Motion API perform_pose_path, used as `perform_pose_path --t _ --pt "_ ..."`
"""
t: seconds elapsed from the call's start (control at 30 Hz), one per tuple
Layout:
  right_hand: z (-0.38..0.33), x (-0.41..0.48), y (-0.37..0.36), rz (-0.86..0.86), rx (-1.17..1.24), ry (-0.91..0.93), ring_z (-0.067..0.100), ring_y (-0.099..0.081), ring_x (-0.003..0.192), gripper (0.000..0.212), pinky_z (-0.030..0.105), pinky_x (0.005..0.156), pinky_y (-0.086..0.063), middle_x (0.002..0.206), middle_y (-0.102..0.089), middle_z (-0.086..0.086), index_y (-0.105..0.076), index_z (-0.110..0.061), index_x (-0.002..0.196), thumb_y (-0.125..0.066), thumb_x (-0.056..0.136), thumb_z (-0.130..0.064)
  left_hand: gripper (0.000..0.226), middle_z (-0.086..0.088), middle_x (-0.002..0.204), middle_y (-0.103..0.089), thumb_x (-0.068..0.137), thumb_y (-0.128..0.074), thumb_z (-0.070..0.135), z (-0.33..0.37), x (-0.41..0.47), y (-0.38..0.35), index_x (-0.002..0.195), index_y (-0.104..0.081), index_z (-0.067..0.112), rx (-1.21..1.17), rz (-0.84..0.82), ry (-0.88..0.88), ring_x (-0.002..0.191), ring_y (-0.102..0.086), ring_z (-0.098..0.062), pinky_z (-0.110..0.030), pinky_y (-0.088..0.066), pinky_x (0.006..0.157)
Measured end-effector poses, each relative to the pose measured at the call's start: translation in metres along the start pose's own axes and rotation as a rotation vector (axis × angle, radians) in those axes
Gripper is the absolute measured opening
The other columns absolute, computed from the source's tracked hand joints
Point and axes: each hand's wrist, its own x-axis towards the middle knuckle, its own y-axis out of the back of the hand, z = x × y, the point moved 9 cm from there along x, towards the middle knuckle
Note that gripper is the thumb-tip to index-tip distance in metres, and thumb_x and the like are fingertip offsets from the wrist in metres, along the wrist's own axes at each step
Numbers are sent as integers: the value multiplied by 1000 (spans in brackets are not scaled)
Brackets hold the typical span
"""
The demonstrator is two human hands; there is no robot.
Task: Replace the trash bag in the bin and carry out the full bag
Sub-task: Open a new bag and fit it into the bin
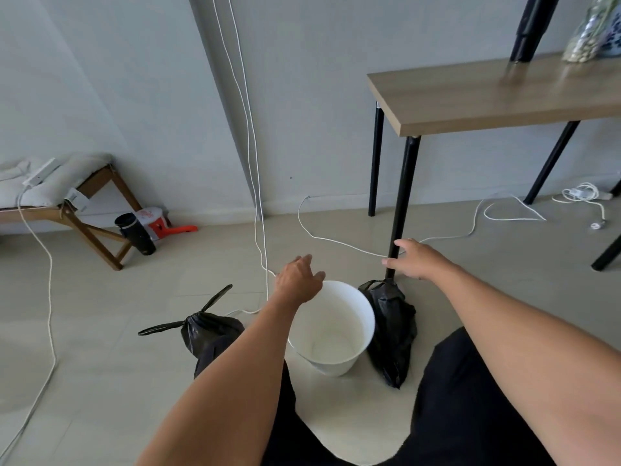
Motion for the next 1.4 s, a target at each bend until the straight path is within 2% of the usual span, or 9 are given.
perform_pose_path --t 0.37,0.5,0.73,0.87,1.0,1.07,1.13,1.3,1.4 --pt "36 16 -41 -68 36 -144 25 -43 133 74 32 100 -37 153 -37 7 -34 -16 149 -61 88 -49 62 -7 150 -42 95 -51 42 5 15 -73 148 -36 13 -97 -201 -32 138 -37 -25 -32 -29 109" --pt "77 37 -65 -97 63 -214 26 -56 116 58 29 81 -38 138 -52 9 -48 -14 135 -62 88 -45 64 -7 152 -40 95 -52 43 17 30 -121 149 -34 13 -155 -298 -9 140 -34 -25 -33 -28 111" --pt "176 86 -119 -199 115 -433 25 -55 108 48 30 78 -37 122 -58 8 -52 -13 117 -61 87 -49 61 -7 147 -47 92 -56 40 56 68 -215 146 -41 14 -261 -460 46 136 -42 -23 -32 -33 108" --pt "218 113 -149 -244 145 -505 25 -56 106 54 31 77 -37 124 -57 8 -47 -12 124 -60 88 -50 62 -5 147 -47 92 -54 45 78 90 -261 145 -41 15 -312 -504 77 135 -42 -24 -36 -37 109" --pt "249 134 -180 -279 209 -530 28 -49 124 62 33 89 -38 138 -50 10 -43 -8 137 -58 91 -47 63 -2 147 -47 90 -53 48 85 105 -305 145 -42 18 -392 -533 160 133 -44 -21 -36 -38 109" --pt "266 142 -197 -308 222 -548 24 -58 101 42 31 77 -39 111 -59 8 -56 -9 115 -56 92 -45 62 -2 148 -46 91 -52 47 81 109 -329 144 -41 17 -417 -555 229 135 -43 -22 -36 -36 108" --pt "281 149 -212 -322 235 -577 20 -52 74 31 30 63 -35 80 -53 2 -54 -12 87 -56 93 -42 60 -3 148 -45 92 -51 43 75 112 -353 145 -40 16 -432 -577 311 134 -43 -23 -34 -36 106" --pt "312 167 -246 -289 273 -633 17 -37 54 40 31 51 -24 61 -37 -1 -37 -18 63 -56 92 -37 57 -5 147 -43 95 -45 33 57 118 -404 148 -33 15 -475 -613 509 130 -44 -26 -34 -38 99" --pt "323 179 -265 -314 289 -655 16 -41 57 39 30 52 -27 66 -42 -1 -40 -17 66 -56 92 -42 57 -6 147 -42 95 -42 30 52 128 -422 148 -30 14 -524 -597 579 129 -45 -27 -38 -40 104"
